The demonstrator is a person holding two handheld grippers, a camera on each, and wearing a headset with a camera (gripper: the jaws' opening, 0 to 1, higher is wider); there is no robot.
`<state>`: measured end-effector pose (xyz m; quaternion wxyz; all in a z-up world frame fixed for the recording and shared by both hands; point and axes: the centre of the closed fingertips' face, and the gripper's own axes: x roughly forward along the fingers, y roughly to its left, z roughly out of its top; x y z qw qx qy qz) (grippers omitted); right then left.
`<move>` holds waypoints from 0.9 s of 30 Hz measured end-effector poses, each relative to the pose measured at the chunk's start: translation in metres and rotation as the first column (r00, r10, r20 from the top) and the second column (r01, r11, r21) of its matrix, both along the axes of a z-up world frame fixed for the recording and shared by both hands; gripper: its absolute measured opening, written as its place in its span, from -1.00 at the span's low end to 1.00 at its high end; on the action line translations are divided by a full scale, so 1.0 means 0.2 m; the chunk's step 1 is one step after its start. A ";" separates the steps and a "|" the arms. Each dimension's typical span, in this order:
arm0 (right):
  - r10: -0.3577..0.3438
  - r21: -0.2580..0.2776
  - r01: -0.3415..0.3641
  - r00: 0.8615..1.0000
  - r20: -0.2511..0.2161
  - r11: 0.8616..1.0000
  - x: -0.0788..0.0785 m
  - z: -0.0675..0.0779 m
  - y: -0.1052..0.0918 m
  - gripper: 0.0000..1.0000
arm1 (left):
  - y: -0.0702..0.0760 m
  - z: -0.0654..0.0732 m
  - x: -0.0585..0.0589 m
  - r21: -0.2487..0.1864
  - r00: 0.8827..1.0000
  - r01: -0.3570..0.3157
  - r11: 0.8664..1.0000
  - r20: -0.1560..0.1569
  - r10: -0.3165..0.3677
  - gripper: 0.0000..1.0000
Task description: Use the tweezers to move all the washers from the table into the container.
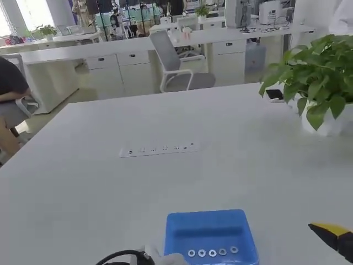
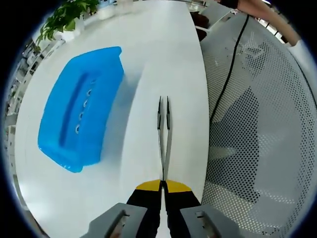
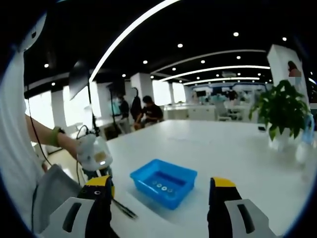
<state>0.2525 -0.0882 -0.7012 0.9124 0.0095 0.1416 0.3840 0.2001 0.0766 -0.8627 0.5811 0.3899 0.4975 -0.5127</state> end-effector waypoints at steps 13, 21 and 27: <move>0.017 -0.141 -0.026 0.998 -0.064 0.990 -0.03 -0.08 -0.01 0.81 | 0.18 0.07 -0.05 -0.132 0.968 -0.236 0.963 0.058 0.245 -0.48; -0.054 -0.142 0.043 0.996 -0.074 0.989 0.00 -0.07 -0.12 0.85 | 0.27 0.27 -0.04 -0.342 0.857 -0.438 0.831 0.120 0.500 0.22; -0.101 -0.154 0.089 0.992 -0.073 0.984 0.01 -0.08 -0.18 0.96 | 0.29 0.48 0.04 -0.574 0.732 -0.504 0.646 0.114 0.672 0.55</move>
